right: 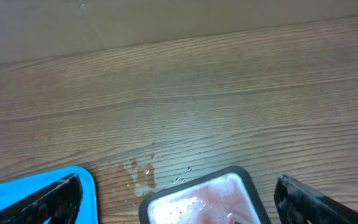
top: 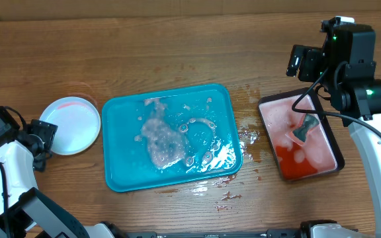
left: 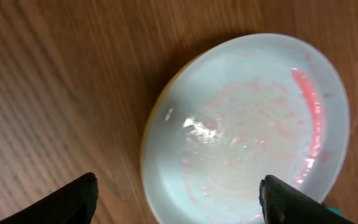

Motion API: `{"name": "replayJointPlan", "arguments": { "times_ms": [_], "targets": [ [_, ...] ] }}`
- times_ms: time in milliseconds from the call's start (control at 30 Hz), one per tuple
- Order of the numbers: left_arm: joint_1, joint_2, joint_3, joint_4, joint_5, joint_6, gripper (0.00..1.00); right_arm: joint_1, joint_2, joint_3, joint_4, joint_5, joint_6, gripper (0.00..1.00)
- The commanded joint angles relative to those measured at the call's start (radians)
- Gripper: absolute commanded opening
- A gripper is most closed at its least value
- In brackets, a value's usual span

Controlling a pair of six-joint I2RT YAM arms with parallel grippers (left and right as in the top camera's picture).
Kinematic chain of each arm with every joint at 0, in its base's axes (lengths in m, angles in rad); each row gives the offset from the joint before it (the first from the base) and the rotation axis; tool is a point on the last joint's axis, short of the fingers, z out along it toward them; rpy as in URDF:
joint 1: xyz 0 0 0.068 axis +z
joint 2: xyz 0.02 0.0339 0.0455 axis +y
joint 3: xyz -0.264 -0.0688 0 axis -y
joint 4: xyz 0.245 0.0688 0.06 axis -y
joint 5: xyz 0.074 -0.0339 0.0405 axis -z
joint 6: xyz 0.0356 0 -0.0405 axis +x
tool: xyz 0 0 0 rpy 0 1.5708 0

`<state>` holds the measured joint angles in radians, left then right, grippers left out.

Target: Clean dirty plates on tray and stack at the side

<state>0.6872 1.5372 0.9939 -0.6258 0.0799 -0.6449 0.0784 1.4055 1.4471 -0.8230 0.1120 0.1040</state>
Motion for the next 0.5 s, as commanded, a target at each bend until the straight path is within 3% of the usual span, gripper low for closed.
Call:
{"name": "replayJointPlan", "arguments": {
  "times_ms": [0, 233, 300, 400, 467],
  "targets": [
    [-0.013, -0.019, 0.015, 0.013, 0.108, 0.054, 0.82, -0.007, -0.001, 0.013, 0.006, 0.007, -0.001, 1.00],
    [-0.137, -0.072, 0.171, -0.071, 0.082, 0.209, 0.83, -0.007, -0.001, 0.013, 0.006, 0.007, -0.001, 1.00],
    [-0.189, -0.118, 0.208, -0.080, 0.082, 0.322, 0.76, -0.007, -0.001, 0.013, 0.006, 0.007, -0.001, 1.00],
    [-0.277, -0.208, 0.229, -0.086, 0.094, 0.505, 0.75, -0.007, -0.001, 0.013, 0.006, 0.007, -0.001, 1.00],
    [-0.336, -0.283, 0.229, -0.093, 0.093, 0.552, 0.75, -0.007, -0.001, 0.013, 0.006, 0.007, -0.001, 1.00]
  ]
}}
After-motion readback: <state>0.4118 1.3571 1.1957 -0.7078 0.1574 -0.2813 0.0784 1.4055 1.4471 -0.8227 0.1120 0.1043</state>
